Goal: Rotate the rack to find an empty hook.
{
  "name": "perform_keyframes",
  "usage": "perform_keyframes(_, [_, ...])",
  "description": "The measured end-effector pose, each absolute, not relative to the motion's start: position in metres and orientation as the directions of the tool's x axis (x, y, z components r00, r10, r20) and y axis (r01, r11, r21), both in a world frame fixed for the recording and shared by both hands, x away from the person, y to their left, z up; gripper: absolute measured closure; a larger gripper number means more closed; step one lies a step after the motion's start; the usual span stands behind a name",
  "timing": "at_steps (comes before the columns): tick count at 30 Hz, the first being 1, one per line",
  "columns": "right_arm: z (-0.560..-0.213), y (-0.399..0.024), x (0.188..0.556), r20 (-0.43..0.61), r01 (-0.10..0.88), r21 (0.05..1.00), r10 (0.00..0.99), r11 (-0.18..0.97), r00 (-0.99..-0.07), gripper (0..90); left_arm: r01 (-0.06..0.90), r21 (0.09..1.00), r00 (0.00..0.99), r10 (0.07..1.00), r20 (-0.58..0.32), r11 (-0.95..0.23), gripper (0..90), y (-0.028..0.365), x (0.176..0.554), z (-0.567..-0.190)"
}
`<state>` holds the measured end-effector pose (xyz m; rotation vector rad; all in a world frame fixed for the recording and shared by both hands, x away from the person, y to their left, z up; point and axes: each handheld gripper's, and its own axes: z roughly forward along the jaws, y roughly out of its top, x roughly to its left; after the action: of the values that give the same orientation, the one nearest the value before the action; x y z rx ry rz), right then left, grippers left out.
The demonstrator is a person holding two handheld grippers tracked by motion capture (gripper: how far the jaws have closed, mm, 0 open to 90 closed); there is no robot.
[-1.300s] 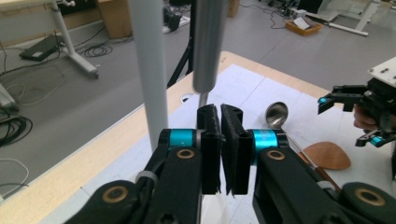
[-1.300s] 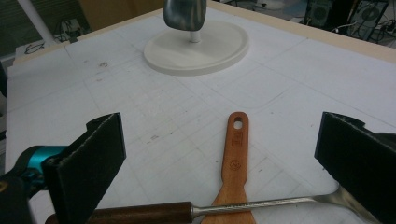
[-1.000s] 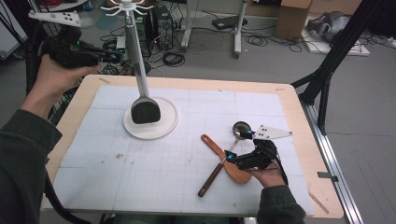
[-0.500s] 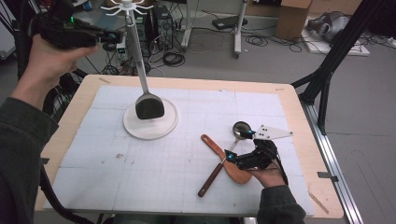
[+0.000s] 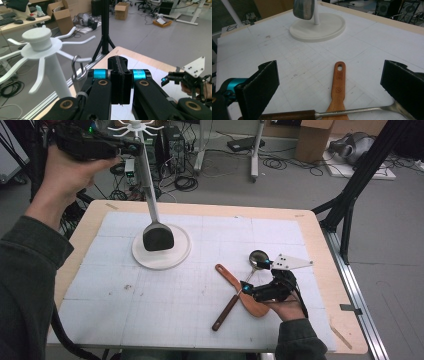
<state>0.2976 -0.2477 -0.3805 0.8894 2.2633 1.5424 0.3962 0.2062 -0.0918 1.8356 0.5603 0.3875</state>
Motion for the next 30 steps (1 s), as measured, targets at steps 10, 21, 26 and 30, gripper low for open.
perform_keyframes(10, [-0.38, -0.248, 0.297, 0.124, 0.336, 0.909, 0.61, 0.246, -0.782, 0.9, 0.197, 0.957, 0.801, 0.598, -0.031, -0.215, 89.7, 0.202, 0.403, -0.093])
perform_keyframes(21, [-0.38, -0.247, 0.297, 0.123, 0.334, 0.911, 0.612, 0.243, -0.781, 0.9, 0.204, 0.957, 0.777, 0.628, -0.03, -0.208, 89.7, 0.21, 0.405, -0.092])
perform_keyframes(26, [-0.38, -0.247, 0.297, 0.123, 0.332, 0.912, 0.61, 0.242, -0.782, 0.9, 0.204, 0.957, 0.765, 0.644, -0.023, -0.207, 89.7, 0.215, 0.404, -0.091])
perform_keyframes(30, [-0.38, -0.247, 0.296, 0.126, 0.334, 0.911, 0.607, 0.242, -0.784, 0.9, 0.204, 0.957, 0.759, 0.651, -0.021, -0.206, 89.7, 0.219, 0.404, -0.09])
